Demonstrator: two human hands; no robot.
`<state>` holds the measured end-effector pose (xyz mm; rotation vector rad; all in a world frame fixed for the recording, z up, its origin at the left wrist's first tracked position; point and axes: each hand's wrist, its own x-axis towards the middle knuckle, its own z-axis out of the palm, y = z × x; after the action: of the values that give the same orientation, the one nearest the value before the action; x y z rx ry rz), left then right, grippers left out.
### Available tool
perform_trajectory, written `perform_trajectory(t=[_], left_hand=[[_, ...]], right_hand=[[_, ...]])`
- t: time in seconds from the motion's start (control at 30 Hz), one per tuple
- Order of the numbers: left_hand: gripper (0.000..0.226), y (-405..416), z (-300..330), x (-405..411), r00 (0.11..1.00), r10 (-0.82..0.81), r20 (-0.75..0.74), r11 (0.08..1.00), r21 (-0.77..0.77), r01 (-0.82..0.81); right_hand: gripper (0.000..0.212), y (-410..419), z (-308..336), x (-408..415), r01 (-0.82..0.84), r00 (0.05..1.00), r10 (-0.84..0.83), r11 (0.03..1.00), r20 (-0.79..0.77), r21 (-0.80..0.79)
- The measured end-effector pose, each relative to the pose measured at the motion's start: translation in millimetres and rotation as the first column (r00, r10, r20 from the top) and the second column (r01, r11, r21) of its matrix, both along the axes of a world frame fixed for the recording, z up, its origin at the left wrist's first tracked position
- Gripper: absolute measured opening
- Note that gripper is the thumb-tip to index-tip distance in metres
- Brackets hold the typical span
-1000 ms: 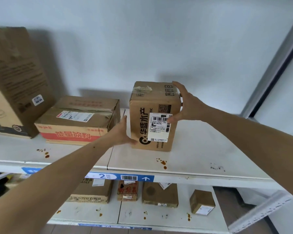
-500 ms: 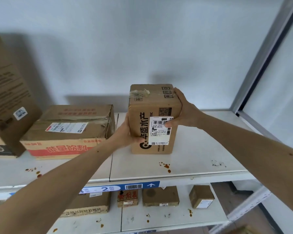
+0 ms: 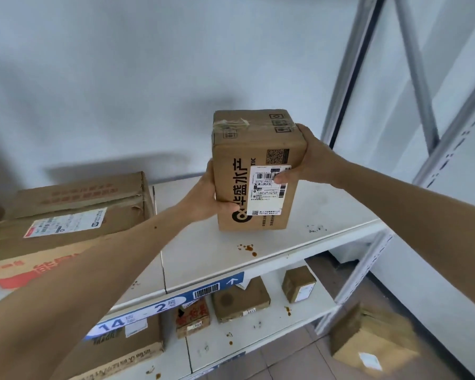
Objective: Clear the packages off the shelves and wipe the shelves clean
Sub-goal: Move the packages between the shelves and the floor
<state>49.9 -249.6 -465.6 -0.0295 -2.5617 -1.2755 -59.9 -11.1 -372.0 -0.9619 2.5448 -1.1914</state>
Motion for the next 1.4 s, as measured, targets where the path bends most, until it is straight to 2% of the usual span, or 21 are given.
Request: perform_trajectory(t=[0.13, 0.3, 0.4, 0.57, 0.77, 0.97, 1.07, 1.27, 1.4], left_hand=[[0.106, 54.2, -0.3, -19.9, 0.987, -0.16, 0.008, 0.987, 0.01, 0.16], [0.102, 142.0, -11.7, -38.5, 0.951, -0.307, 0.02, 0.951, 0.029, 0.307], [0.102, 192.2, -22.9, -42.0, 0.933, -0.359, 0.017, 0.932, 0.05, 0.358], [0.11, 271.9, -41.9, -43.2, 0.902, -0.429, 0.036, 0.902, 0.055, 0.427], [0.111, 375.7, -84.4, -40.4, 0.893, -0.44, 0.09, 0.896, 0.106, 0.431], [0.117, 449.7, -155.4, -32.1, 0.901, -0.396, 0.175, 0.915, 0.162, 0.37], [0.113, 464.9, -195.9, -27.4, 0.901, -0.366, 0.233, 0.928, 0.163, 0.335], [0.114, 463.2, -298.3, -35.3, 0.879, -0.362, 0.31, 0.932, 0.156, 0.328], [0.109, 444.7, -378.0, -42.8, 0.844, -0.358, 0.401, 0.934, 0.136, 0.331]], right_hand=[[0.116, 66.9, -1.2, 20.1, 0.179, 0.984, -0.179, 0.984, -0.014, -0.004], [0.124, 158.4, -9.8, 48.7, 0.373, 0.928, -0.373, 0.928, 0.004, 0.007], [0.118, 208.6, -15.2, 64.1, 0.456, 0.89, -0.455, 0.89, -0.01, 0.023], [0.119, 288.3, -35.6, 81.8, 0.526, 0.85, -0.527, 0.85, 0.022, 0.032], [0.117, 390.0, -76.6, 84.9, 0.543, 0.832, -0.549, 0.835, 0.078, 0.09], [0.12, 465.5, -148.4, 73.0, 0.501, 0.839, -0.52, 0.853, 0.16, 0.147], [0.123, 480.9, -195.0, 70.3, 0.489, 0.826, -0.514, 0.857, 0.229, 0.161], [0.131, 478.0, -308.7, 60.6, 0.492, 0.77, -0.517, 0.854, 0.373, 0.167], [0.127, 464.0, -390.0, 53.3, 0.494, 0.745, -0.514, 0.853, 0.424, 0.167]])
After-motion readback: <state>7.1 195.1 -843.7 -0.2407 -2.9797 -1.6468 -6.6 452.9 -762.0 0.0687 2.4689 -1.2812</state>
